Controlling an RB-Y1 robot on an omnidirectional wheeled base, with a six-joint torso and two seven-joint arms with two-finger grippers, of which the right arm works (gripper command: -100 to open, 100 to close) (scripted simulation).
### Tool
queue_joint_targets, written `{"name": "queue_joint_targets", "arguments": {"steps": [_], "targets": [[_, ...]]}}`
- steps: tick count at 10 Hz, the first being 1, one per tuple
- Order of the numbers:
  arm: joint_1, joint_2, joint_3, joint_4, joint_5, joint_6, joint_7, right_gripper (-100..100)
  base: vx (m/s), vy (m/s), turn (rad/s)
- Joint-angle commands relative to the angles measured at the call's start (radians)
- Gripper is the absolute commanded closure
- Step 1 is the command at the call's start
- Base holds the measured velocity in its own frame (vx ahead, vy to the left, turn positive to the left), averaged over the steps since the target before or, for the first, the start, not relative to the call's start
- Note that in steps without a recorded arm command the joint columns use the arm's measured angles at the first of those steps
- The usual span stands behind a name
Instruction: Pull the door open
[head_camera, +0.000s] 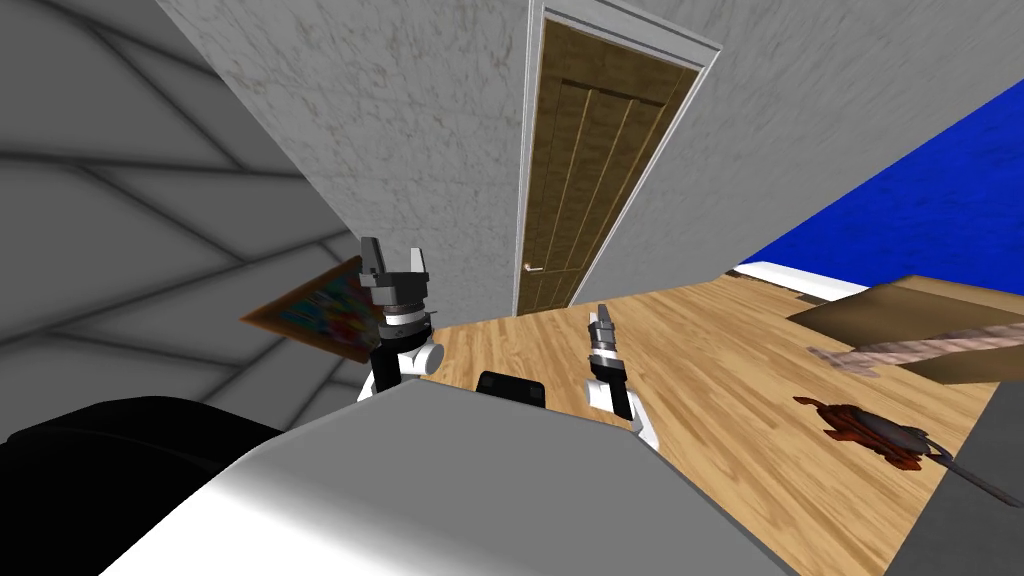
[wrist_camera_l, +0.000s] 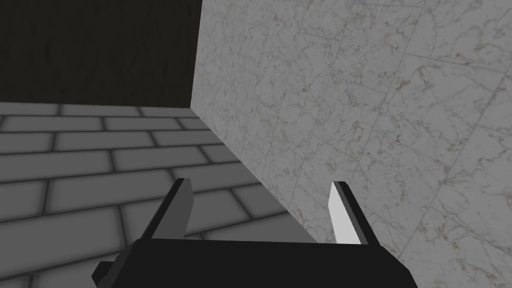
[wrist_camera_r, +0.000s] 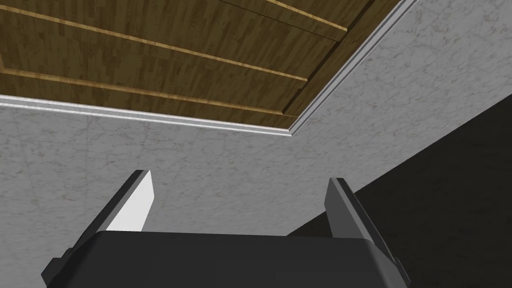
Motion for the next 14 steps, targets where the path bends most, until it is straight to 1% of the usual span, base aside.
{"name": "queue_joint_targets", "arguments": {"steps": [1, 8, 12, 13, 14], "targets": [[-0.019, -0.009, -0.002, 0.050, 0.001, -0.017, -0.017, -100, 0.105, 0.028, 0.084], [-0.090, -0.046, -0.009, 0.270, 0.007, -0.101, -0.092, -100, 0.109, 0.023, 0.104], [-0.132, -0.068, -0.014, 0.411, 0.010, -0.150, -0.135, -100, 0.104, 0.022, 0.104], [-0.142, -0.073, -0.015, 0.435, 0.011, -0.162, -0.146, -100, 0.114, 0.011, 0.103], [-0.142, -0.073, -0.015, 0.444, 0.011, -0.162, -0.146, -100, 0.072, 0.011, 0.028]]}}
